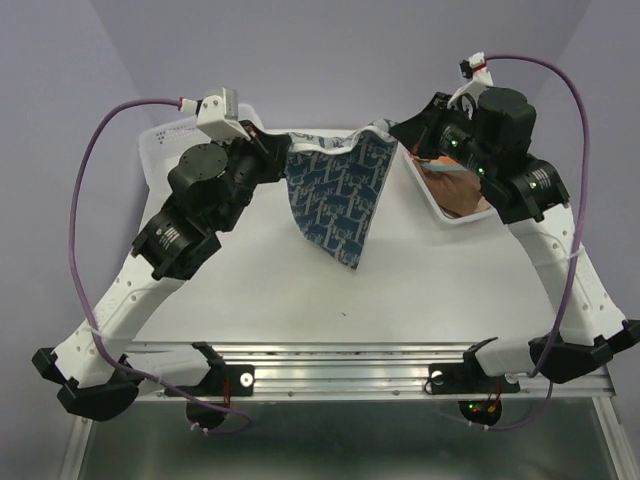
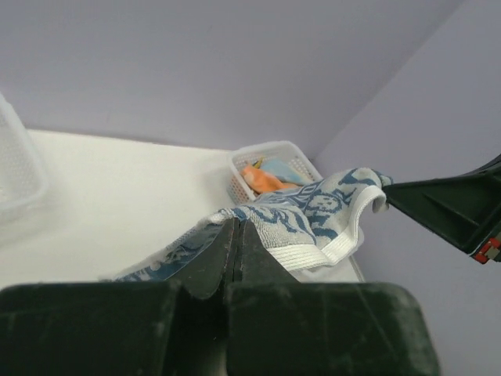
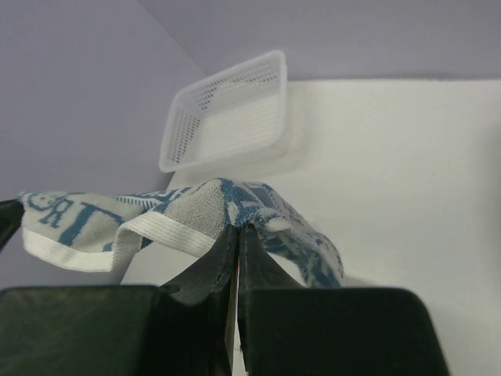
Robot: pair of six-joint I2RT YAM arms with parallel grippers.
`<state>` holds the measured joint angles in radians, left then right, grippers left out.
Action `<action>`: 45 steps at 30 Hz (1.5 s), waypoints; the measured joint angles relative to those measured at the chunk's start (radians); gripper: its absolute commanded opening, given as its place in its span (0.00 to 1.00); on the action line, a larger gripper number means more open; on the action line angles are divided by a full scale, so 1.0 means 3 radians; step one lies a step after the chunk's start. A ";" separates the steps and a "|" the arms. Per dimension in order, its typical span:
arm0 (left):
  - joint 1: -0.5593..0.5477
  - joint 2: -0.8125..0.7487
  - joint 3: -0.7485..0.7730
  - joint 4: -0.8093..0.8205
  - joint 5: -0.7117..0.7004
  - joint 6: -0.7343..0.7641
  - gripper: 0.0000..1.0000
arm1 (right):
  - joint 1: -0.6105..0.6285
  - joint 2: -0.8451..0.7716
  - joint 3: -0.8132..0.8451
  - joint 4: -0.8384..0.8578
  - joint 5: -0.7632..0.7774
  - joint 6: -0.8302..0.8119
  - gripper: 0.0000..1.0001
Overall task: Fold and stack the towels
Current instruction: Flatten out the crumpled towel
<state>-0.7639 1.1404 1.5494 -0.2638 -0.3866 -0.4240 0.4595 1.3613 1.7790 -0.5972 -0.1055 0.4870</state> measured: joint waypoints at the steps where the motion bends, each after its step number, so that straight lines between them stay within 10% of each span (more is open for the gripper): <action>1: -0.0001 -0.0028 0.0000 0.0000 0.0050 -0.0006 0.00 | 0.0000 -0.0020 0.0058 -0.0008 -0.0032 0.0000 0.01; 18: -0.0320 -0.0980 -0.0609 0.0341 0.1525 -0.0626 0.00 | 0.0000 -0.1486 -0.0439 0.0015 -0.1008 0.0378 0.01; 35: -0.0509 -0.0783 -0.0900 0.0404 0.0538 -0.0563 0.00 | 0.0000 -0.1301 -0.1153 0.0202 -0.0064 0.0364 0.01; 45: 0.0984 0.0493 -0.1191 0.0903 0.0788 -0.0476 0.00 | -0.0017 -0.0136 -0.1606 0.0942 0.0827 0.0270 0.01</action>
<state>-0.4686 1.2884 1.1919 0.0071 -0.1501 -0.5667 0.4545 1.3205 1.2972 -0.3145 0.1425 0.5678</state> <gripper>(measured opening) 0.014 0.033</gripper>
